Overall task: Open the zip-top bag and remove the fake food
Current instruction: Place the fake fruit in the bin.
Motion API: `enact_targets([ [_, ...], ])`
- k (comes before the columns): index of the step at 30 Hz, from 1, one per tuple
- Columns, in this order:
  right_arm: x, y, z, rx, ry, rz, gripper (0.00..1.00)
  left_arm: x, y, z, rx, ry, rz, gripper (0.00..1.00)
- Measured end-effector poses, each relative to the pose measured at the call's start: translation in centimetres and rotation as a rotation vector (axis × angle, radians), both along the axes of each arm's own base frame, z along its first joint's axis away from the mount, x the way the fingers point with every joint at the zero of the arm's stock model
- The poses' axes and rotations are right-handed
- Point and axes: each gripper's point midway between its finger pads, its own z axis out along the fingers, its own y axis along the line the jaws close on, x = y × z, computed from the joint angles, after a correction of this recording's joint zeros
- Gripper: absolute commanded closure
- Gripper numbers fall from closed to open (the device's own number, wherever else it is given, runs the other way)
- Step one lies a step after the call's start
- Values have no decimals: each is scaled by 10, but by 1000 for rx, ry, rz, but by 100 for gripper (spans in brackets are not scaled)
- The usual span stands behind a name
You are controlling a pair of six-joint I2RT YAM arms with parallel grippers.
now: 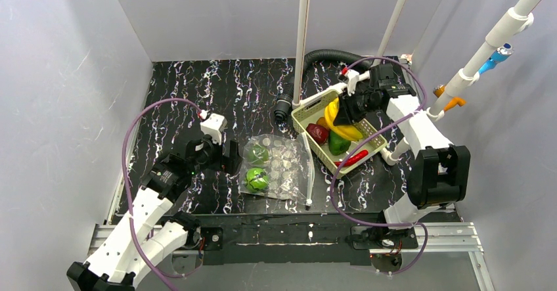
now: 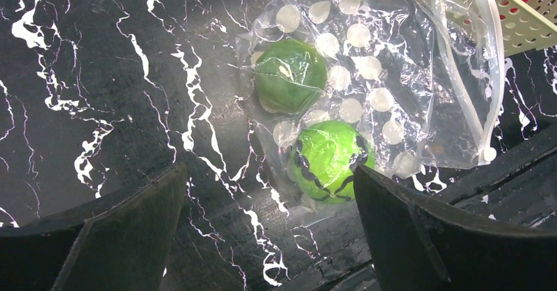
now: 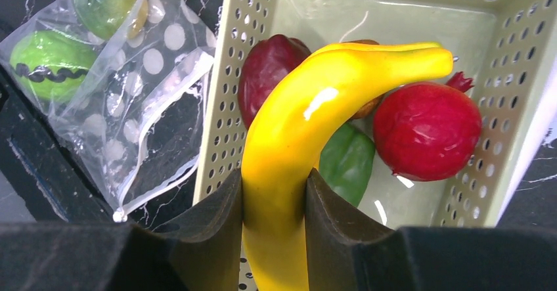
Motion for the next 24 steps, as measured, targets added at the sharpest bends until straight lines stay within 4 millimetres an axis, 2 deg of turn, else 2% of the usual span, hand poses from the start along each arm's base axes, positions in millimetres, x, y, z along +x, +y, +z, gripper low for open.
enact_targets([
  [6, 12, -4, -5, -12, -10, -38, 79, 0, 1, -4, 3, 8, 4, 2],
  [11, 18, -6, -21, -29, 25, -57, 74, 0, 2, -5, 2, 11, 8, 2],
  [24, 21, -6, -24, -22, 25, -68, 44, 1, 0, -6, -13, 24, 2, 2],
])
